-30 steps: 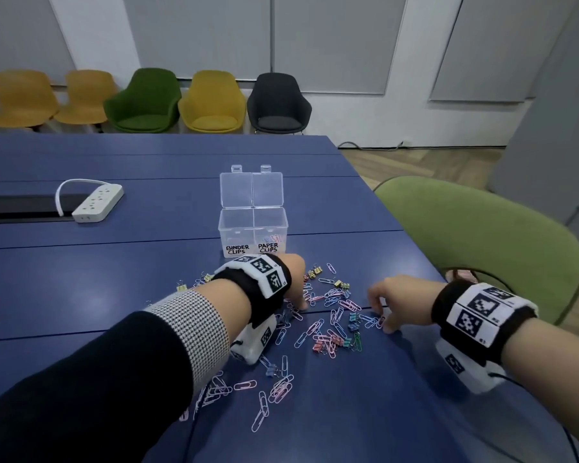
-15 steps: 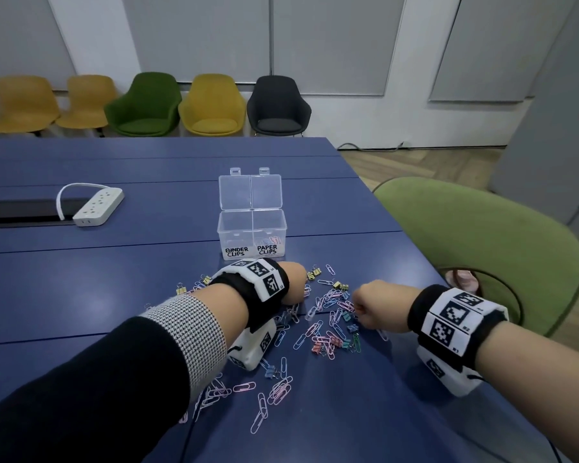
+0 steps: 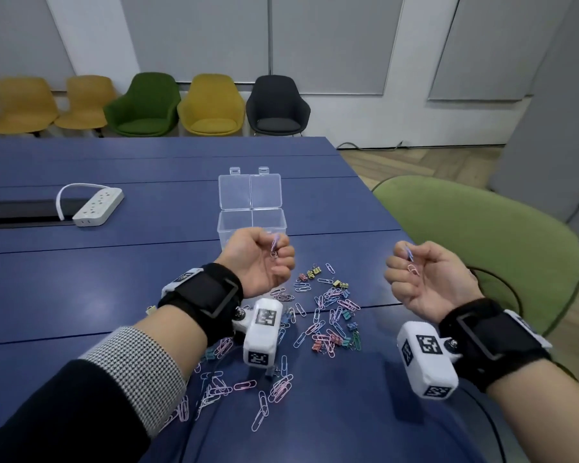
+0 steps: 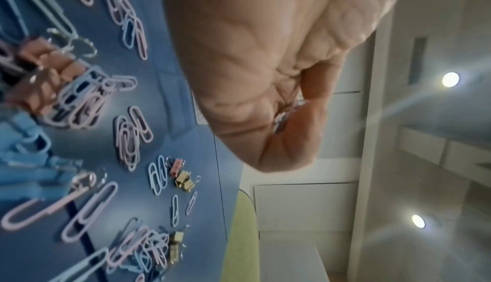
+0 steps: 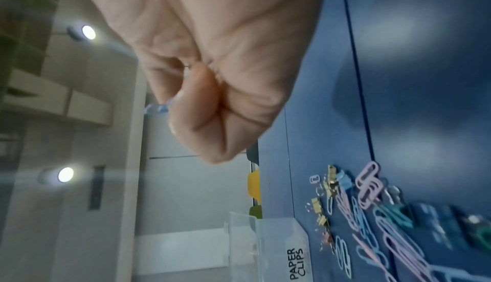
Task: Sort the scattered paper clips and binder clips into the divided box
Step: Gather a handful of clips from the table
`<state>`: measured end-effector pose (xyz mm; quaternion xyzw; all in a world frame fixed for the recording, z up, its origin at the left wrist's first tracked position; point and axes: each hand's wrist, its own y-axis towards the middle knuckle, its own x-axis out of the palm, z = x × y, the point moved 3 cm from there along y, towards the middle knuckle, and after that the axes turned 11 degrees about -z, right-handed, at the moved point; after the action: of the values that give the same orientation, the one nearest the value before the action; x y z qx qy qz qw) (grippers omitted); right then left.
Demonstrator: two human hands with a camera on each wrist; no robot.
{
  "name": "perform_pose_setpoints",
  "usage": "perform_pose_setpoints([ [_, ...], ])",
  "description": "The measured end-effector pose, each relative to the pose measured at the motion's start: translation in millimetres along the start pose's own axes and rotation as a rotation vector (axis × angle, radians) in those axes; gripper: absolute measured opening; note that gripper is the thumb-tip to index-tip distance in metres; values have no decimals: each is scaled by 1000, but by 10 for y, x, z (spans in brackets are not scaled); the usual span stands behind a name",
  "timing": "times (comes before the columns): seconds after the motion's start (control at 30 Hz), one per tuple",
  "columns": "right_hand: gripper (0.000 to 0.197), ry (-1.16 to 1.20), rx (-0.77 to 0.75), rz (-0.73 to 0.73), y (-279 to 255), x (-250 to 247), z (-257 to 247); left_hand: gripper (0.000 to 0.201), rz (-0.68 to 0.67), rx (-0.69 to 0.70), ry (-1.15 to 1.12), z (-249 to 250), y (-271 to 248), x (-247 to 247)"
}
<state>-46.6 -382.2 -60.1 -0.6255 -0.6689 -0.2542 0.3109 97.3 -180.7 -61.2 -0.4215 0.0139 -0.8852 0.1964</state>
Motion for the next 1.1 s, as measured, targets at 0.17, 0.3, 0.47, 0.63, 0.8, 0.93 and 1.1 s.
perform_pose_setpoints([
  [0.17, 34, 62, -11, 18, -74, -48, 121, 18, 93, -47, 2, -66, 39, 11],
  [0.3, 31, -6, 116, 174, -111, -75, 153, 24, 224, -133, 149, -110, 50, -44],
  [0.47, 26, -752, 372, 362, -249, -136, 79, 21, 347, -186, 380, -79, 37, -153],
  [0.63, 27, -2047, 814, 224, -314, -10, -75, 18, 476, -214, 1146, 36, 63, -166],
  [0.8, 26, -2103, 967, 123, -214, -187, 78, 13, 421, -332, 1683, 49, 82, -64],
  [0.93, 31, -2102, 837, 166, 12, -178, 130, 28, 395, -454, 1885, 13, 128, -23],
  [1.1, 35, -2064, 682, 305, 393, -97, 187, 35, 366, -546, 1988, -23, 236, -28],
])
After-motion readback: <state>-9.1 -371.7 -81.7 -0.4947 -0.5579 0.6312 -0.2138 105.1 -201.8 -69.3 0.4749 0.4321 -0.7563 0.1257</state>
